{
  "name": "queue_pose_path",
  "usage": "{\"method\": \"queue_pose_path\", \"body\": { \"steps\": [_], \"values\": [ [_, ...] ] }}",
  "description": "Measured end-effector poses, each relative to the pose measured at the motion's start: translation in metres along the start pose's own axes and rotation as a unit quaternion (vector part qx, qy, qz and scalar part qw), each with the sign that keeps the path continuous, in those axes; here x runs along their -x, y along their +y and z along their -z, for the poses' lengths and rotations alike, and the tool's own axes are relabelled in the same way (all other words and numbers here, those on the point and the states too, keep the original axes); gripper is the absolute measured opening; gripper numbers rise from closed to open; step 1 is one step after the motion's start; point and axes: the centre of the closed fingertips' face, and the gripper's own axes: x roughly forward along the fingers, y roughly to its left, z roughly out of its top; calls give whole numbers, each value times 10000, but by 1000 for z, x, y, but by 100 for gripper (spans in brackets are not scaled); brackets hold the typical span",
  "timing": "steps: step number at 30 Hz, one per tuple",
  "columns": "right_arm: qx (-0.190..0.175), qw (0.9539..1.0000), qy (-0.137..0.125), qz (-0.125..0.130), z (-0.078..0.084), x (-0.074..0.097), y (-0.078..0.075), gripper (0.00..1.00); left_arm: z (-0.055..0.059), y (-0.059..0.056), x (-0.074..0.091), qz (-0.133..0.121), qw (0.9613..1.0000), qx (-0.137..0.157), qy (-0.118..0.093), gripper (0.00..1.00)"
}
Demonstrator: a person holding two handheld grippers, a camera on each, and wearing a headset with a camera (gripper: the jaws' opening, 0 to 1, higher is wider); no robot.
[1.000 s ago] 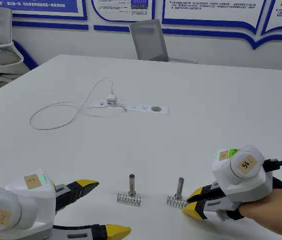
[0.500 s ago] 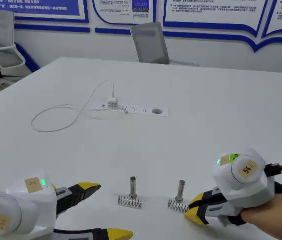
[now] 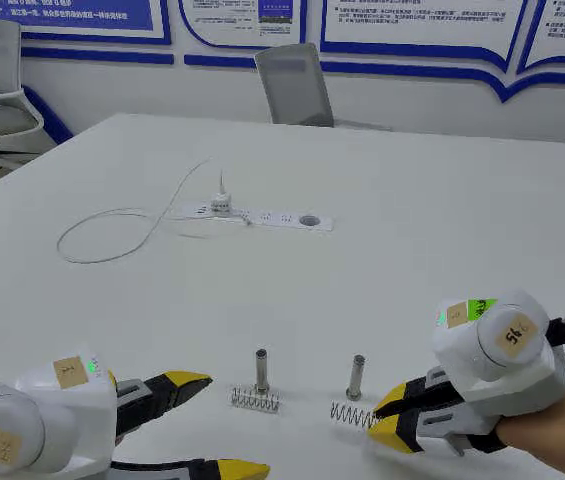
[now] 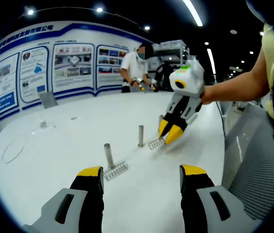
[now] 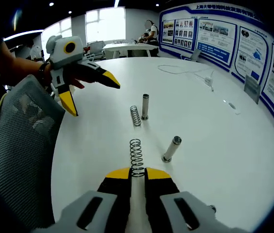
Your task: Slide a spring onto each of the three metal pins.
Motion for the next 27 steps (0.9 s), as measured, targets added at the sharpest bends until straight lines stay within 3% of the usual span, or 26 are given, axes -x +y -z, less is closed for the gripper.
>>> {"method": "queue_pose_path", "body": {
  "steps": [17, 27],
  "values": [
    [478, 9982, 61, -354, -18, 7, 24, 11, -1, -23, -21, 525, 9979, -332, 171, 58],
    [646, 9968, 50, -466, -26, 9, 31, 12, -9, -31, -31, 745, 9959, -502, 144, 52]
  ]
}}
